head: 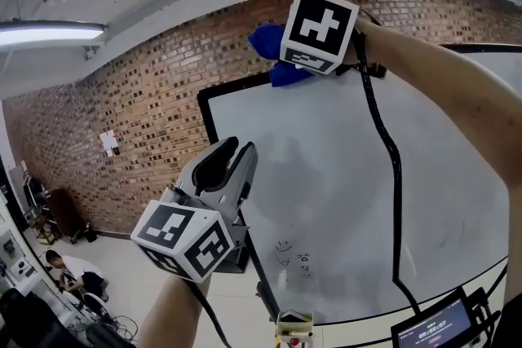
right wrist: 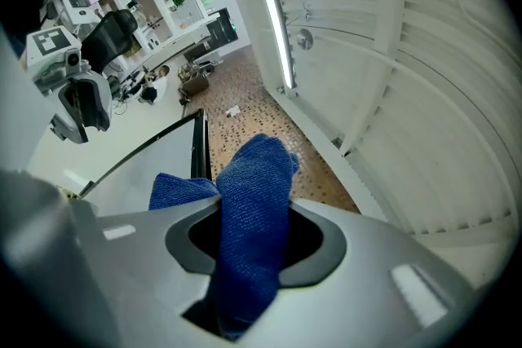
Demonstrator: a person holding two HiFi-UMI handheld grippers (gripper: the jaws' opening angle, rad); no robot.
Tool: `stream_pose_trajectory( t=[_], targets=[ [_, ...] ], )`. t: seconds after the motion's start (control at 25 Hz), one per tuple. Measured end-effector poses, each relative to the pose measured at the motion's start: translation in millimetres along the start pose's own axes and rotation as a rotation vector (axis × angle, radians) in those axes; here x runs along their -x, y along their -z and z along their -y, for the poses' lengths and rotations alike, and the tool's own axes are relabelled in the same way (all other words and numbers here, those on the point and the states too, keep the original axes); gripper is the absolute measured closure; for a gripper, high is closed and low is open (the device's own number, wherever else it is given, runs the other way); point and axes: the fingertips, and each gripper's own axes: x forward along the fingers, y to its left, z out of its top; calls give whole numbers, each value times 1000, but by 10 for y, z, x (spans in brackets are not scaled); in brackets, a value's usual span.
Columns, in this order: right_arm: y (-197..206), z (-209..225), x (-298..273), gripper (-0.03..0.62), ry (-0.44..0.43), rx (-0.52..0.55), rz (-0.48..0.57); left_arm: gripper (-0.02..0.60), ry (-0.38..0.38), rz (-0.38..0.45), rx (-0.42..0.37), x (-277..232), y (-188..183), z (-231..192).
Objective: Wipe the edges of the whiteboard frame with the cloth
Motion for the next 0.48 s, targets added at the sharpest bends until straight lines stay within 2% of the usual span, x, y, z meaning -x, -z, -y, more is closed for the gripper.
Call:
stream_pose_trajectory(
  t=[0.28,0.48],
  targets=[
    [588,243,339,462,-6,-41,23,465,-7,-45,-35,-290,-125,785],
    [859,385,492,462,10,-68,41,465,-13,-72,-53,-460,-136,1149]
  ],
)
